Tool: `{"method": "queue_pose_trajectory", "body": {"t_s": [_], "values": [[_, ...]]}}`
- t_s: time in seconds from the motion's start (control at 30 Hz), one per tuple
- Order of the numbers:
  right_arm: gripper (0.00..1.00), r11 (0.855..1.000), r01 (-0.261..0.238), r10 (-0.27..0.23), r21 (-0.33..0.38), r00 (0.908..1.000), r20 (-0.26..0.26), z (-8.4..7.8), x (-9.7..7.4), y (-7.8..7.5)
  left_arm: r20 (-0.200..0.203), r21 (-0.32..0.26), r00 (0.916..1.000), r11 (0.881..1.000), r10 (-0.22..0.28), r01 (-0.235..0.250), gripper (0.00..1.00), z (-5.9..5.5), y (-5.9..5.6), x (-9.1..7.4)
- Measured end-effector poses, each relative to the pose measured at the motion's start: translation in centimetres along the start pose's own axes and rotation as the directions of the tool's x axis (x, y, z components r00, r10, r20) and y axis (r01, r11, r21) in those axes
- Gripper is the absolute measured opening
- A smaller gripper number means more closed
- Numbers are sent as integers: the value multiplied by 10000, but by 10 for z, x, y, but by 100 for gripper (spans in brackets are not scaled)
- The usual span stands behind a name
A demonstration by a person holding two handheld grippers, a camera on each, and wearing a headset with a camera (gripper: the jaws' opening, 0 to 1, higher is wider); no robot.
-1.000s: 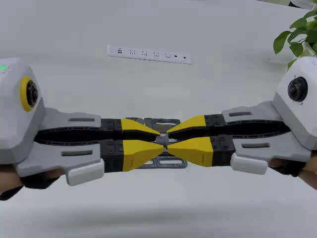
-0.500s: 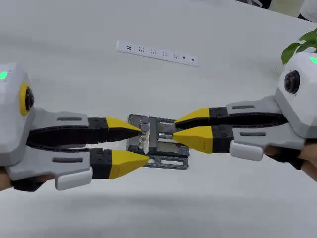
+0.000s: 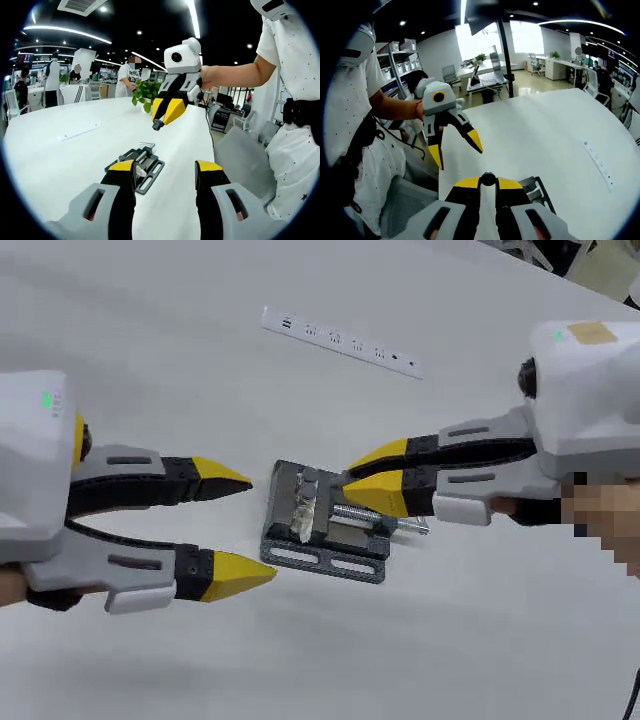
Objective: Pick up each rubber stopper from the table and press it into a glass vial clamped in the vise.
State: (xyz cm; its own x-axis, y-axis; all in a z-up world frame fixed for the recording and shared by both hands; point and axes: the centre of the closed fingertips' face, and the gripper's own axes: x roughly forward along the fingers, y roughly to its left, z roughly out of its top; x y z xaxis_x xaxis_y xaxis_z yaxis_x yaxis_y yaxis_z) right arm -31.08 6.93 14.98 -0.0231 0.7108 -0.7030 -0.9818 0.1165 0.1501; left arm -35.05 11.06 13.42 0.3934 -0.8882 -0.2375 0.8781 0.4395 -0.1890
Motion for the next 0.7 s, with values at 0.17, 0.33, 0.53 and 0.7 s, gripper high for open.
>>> {"method": "queue_pose_trajectory", "body": {"t_s": [0.17,0.33,0.53,0.7], "values": [[6,9992,146,-194,-377,9912,-1311,-12,17,-16,-3,137,9998,9997,214,-214,52,-9,10,-2],[6,9940,85,-355,-1087,9679,-2487,-22,31,-25,14,274,9992,9988,402,-402,58,-17,18,-3],[6,9825,-185,-529,-1853,9264,-3728,-37,49,-35,20,177,9985,9983,547,-547,66,-27,25,-3],[6,9784,-424,-501,-2025,9011,-4307,-49,61,-39,-89,167,9981,9980,611,-610,72,-36,27,-2]]}}
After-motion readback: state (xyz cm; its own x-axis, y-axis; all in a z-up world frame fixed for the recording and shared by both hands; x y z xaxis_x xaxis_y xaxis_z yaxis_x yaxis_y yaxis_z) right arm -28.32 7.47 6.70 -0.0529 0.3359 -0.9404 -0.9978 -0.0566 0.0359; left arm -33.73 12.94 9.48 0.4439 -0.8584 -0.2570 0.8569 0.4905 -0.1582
